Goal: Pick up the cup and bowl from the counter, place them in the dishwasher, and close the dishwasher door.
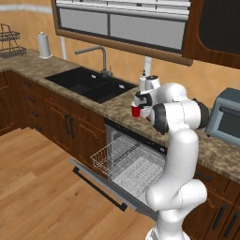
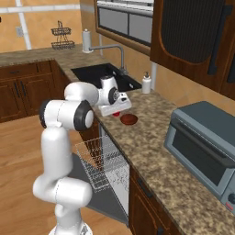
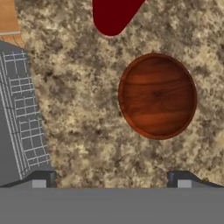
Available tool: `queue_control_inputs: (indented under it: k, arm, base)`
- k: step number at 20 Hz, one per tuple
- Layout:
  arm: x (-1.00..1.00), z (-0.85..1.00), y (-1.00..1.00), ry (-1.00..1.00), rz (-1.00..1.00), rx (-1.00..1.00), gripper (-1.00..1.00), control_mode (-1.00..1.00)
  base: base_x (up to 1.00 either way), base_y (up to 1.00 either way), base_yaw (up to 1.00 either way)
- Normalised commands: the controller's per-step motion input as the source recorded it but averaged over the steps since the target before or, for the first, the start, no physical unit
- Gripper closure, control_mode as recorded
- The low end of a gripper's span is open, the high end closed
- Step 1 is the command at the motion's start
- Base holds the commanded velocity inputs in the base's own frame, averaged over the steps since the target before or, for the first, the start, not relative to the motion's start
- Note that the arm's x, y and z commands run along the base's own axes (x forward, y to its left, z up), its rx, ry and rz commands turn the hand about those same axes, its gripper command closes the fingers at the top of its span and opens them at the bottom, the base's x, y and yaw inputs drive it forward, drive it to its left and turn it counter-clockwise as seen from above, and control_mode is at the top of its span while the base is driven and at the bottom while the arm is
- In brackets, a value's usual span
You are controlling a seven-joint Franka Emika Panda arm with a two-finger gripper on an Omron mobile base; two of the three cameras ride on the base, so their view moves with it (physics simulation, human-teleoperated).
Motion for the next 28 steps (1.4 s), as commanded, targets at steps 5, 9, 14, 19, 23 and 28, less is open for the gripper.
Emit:
queue_control_inputs:
  k: [5, 9, 14, 19, 23, 28]
  arm:
    - [0.10, -0.38, -0.06, 0.00, 0.00, 0.00, -1.00, -1.00]
    - [0.12, -0.41, 0.00, 0.00, 0.00, 0.00, -1.00, -1.00]
    - [0.27, -0.37, -0.01, 0.00, 0.00, 0.00, -1.00, -1.00]
    - [0.43, -0.21, -0.05, 0.00, 0.00, 0.00, -1.00, -1.00]
    - [0.43, -0.10, -0.04, 0.00, 0.00, 0.00, -1.00, -1.00]
    - [0.31, -0.12, -0.07, 0.00, 0.00, 0.00, -1.00, -1.00]
  base:
    - [0.00, 0.00, 0.00]
    - [0.00, 0.00, 0.00]
    - [0.00, 0.00, 0.00]
    - [0.00, 0.00, 0.00]
    - [0.00, 0.00, 0.00]
    - [0.00, 0.00, 0.00]
